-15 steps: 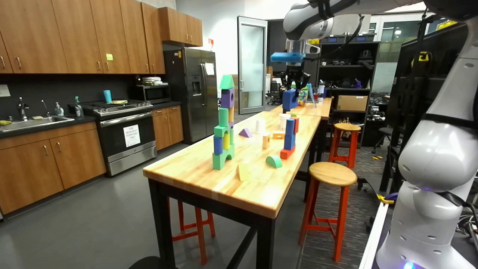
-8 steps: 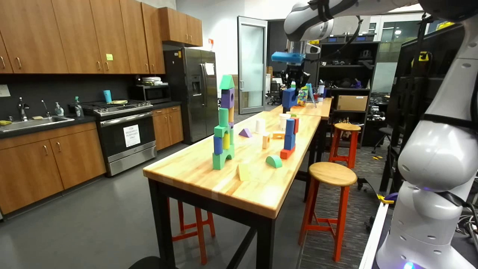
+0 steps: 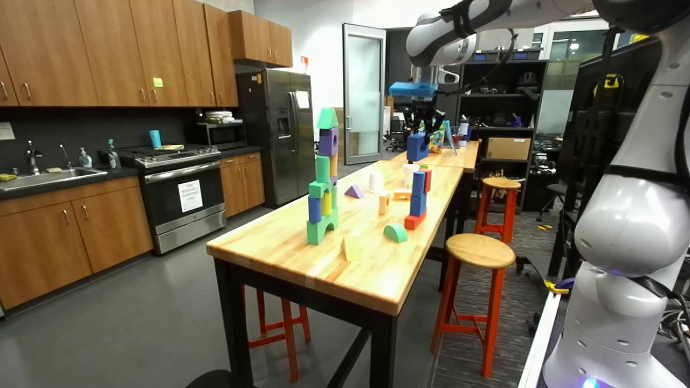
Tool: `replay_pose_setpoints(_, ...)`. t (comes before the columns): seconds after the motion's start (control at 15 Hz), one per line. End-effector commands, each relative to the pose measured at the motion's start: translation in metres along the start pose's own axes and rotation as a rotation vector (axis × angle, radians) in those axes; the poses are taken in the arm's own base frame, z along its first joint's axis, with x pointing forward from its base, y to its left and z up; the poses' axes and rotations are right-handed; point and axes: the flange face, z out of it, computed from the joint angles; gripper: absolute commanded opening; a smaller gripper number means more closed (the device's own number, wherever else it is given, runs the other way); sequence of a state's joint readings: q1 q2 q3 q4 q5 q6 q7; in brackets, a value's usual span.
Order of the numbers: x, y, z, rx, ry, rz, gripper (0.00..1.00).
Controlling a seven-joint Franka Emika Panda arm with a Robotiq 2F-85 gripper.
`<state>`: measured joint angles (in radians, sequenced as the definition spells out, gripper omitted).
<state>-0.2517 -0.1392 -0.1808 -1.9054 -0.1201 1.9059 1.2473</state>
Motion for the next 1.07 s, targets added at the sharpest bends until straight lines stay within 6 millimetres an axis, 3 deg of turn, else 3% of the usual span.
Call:
replay_pose_setpoints(0.0,0.002,-0.003,0.000,-0.013,-0.010,0.021,0.15)
replay_pose_setpoints(0.4,0.003,-0.007,0.001,-0.018,-0.017,0.023,0.15)
replay_pose_setpoints(1.0,0.026,-0.012,0.003,-0.015,-0.010,0.078,0.15)
